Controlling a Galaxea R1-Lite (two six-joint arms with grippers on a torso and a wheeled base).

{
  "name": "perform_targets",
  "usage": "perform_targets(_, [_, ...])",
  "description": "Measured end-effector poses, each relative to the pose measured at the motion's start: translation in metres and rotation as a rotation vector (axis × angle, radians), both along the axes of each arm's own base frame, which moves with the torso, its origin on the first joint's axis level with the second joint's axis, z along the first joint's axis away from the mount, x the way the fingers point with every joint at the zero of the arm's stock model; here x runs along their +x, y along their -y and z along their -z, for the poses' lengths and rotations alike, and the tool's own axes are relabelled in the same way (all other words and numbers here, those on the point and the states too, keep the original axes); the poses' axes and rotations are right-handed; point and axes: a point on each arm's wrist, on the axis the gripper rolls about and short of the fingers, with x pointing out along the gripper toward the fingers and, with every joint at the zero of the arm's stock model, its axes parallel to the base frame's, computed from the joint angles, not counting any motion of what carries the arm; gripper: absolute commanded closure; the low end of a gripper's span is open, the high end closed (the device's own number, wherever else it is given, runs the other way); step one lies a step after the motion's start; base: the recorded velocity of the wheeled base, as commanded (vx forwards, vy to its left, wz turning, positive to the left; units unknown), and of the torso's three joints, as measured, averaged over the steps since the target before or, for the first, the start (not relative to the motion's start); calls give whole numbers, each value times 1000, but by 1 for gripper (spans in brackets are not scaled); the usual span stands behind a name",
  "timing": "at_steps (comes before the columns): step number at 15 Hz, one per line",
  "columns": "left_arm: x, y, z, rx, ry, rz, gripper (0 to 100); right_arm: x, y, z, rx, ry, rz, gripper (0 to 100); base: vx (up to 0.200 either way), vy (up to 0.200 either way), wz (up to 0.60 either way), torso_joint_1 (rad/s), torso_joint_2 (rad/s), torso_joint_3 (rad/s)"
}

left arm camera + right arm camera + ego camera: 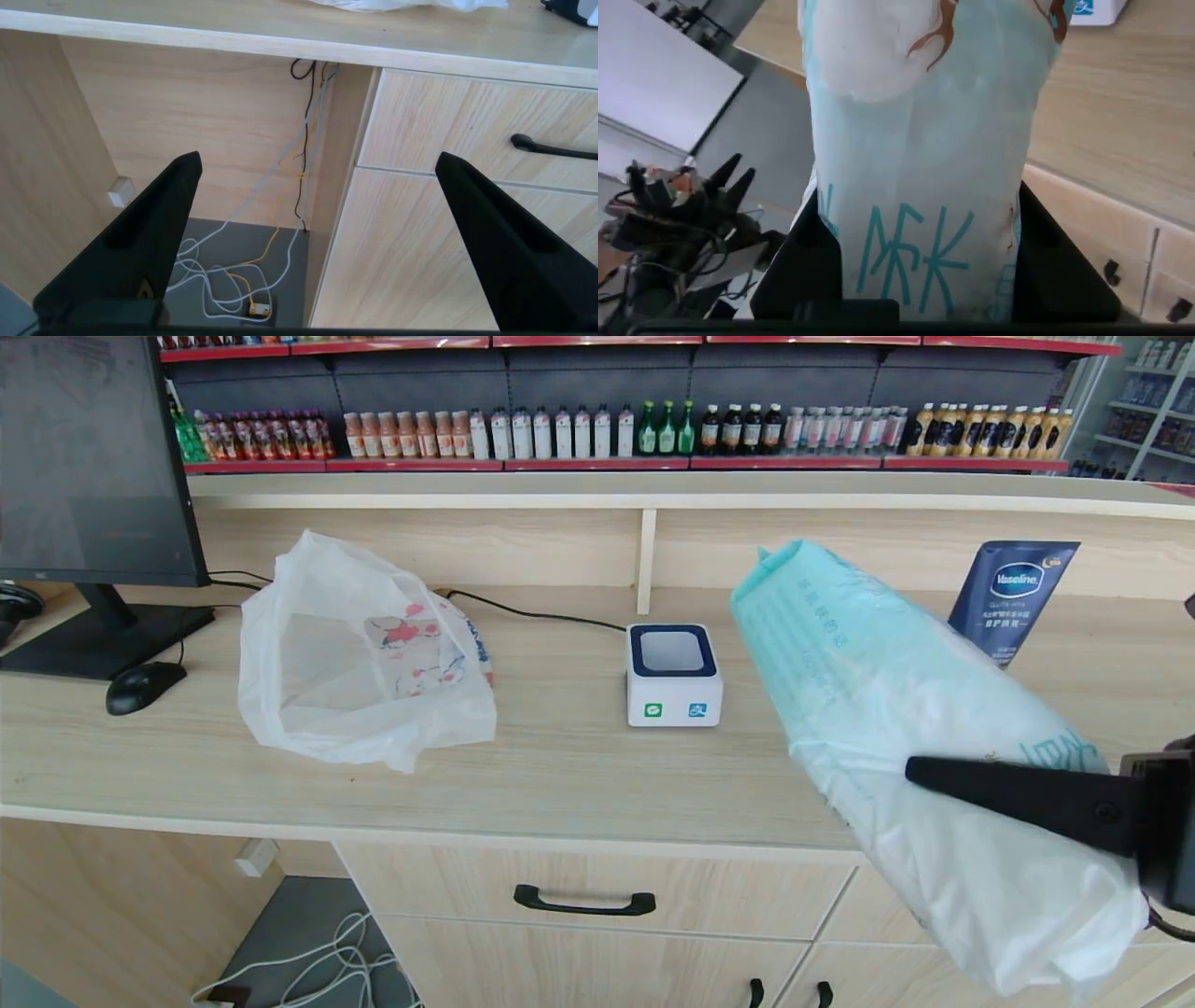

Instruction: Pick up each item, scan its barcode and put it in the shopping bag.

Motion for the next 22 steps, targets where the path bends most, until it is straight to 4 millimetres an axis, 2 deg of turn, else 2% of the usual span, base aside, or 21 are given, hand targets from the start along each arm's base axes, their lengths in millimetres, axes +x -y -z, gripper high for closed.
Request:
perform_targets(2, [0, 0, 0, 0, 0, 0, 0, -2, -1, 0, 193, -103, -52, 100, 0, 0, 0, 0, 0, 0])
perform_targets(4, [0, 0, 0, 0, 0, 0, 0, -1, -3, 4, 316, -167, -72, 100, 0, 0, 0, 0, 0, 0])
perform_targets(6, [0, 0, 0, 0, 0, 0, 0, 8, -10, 2, 486, -250, -74, 100, 0, 0, 0, 0, 0, 0])
perform_targets(8, [0, 0, 0, 0, 0, 0, 0, 19, -19, 1, 654, -414, -87, 100, 0, 0, 0, 0, 0, 0])
perform_targets(11, [0, 0, 0, 0, 0, 0, 0, 30, -31, -4, 843, -612, -205, 100, 0, 0, 0, 0, 0, 0])
perform_targets(14, [0, 0, 0, 0, 0, 0, 0, 33, -36, -5, 934, -798, -307, 100, 0, 0, 0, 0, 0, 0])
perform_targets(16, [0, 0, 0, 0, 0, 0, 0, 39, -41, -1, 952, -842, -318, 100, 0, 0, 0, 0, 0, 0])
perform_targets(22, [0, 0, 0, 0, 0, 0, 0, 52, -54, 33, 1000, -984, -432, 100, 0, 0, 0, 0, 0, 0])
